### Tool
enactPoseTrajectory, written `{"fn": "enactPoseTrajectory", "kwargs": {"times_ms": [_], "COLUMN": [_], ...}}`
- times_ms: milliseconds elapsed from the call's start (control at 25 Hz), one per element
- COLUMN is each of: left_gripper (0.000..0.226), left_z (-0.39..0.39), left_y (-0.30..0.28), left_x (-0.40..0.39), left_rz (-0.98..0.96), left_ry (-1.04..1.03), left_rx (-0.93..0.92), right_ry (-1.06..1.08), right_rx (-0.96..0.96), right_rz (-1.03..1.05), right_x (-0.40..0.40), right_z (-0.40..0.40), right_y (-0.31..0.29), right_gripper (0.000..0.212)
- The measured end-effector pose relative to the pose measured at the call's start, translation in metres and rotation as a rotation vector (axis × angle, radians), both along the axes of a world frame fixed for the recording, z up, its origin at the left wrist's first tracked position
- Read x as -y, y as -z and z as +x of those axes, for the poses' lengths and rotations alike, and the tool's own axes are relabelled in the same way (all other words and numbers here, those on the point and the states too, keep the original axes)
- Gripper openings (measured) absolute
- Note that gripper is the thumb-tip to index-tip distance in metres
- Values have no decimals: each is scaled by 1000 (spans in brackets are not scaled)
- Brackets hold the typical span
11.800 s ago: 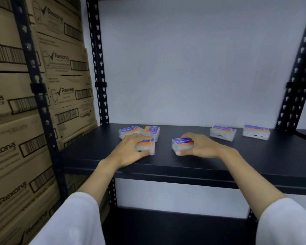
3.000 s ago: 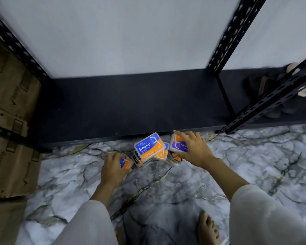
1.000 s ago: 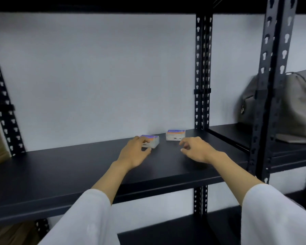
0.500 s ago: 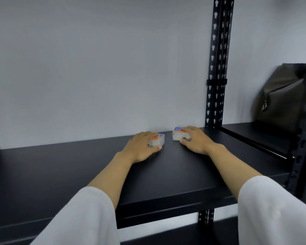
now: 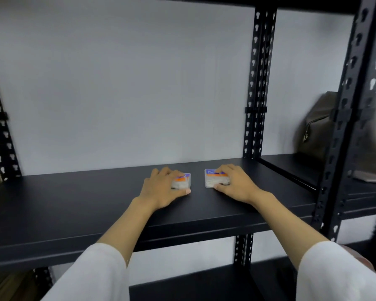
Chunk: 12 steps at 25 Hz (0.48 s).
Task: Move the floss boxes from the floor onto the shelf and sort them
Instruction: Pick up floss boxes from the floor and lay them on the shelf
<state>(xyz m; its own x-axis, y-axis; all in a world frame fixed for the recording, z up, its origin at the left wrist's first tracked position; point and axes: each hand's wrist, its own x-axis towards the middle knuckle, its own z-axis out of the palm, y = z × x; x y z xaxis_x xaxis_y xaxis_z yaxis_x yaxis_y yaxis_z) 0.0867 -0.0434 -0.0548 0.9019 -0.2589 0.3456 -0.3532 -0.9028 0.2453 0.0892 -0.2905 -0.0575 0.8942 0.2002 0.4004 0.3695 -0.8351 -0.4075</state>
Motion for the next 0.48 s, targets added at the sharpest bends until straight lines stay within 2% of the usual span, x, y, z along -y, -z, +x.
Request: {"fn": "enactPoseTrajectory", "kwargs": {"times_ms": [160, 320, 480], "left_gripper": [59, 57, 50], "left_z": [-30, -47, -65], "left_y": [-6, -14, -11], "left_x": [-8, -15, -24], "left_rz": [142, 54, 60], "left_ry": [-45, 21, 52], "left_rx": [58, -61, -87], "right_ry": [-34, -54, -74], "right_rx": [-20, -85, -140], "right_rz": [-6, -12, 5], "right_x": [-7, -13, -15], "right_z": [-29, -42, -58], "right_y": [-5, -13, -13], "right_gripper": [41, 40, 42]}}
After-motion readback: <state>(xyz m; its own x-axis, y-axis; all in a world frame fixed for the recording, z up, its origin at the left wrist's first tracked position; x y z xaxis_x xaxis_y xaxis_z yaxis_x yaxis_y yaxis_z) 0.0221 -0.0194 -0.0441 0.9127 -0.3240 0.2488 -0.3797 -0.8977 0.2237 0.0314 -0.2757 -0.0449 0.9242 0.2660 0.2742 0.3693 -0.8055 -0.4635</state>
